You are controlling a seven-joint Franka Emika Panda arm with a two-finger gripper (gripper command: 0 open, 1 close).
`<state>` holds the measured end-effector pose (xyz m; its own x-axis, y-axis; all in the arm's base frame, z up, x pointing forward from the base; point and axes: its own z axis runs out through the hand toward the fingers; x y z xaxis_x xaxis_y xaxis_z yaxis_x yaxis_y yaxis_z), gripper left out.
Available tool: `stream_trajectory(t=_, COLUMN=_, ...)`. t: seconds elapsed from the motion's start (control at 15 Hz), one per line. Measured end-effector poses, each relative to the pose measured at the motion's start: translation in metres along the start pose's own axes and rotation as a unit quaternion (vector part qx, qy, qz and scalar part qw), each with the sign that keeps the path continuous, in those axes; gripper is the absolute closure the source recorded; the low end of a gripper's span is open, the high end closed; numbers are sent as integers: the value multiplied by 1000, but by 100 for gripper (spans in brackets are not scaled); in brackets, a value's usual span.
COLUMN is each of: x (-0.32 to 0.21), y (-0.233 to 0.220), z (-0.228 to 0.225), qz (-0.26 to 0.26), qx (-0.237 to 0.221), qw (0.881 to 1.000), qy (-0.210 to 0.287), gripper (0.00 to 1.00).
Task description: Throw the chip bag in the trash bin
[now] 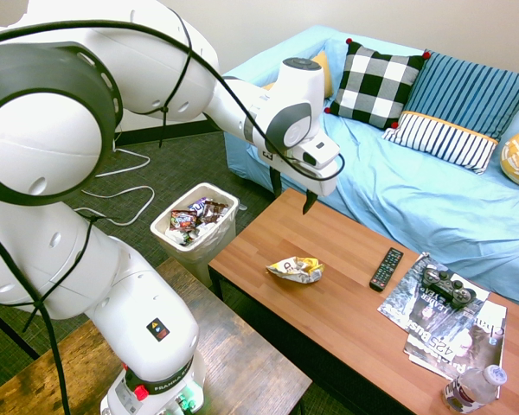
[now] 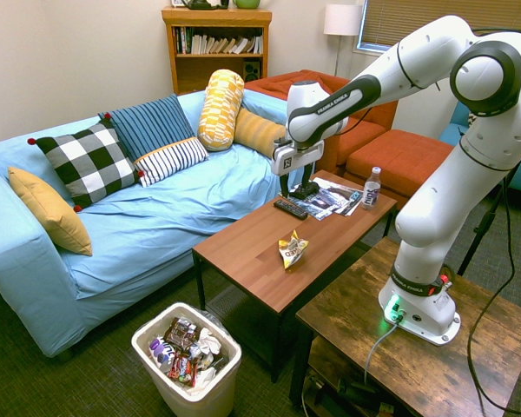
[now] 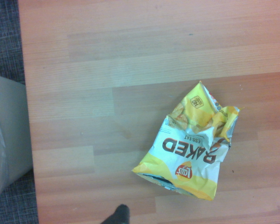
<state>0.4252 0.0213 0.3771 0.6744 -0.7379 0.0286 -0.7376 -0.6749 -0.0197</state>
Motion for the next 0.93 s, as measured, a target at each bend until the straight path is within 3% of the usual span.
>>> stream_trajectory(t=0.47, x=33, y=9, z=23, qz=42, qx=4, qw=999, qy=-16, gripper=0)
stream_trajectory(t=0.93, x=77, y=27, z=105, qz=122, qx=-49, qw=990, qy=-56, gripper=0)
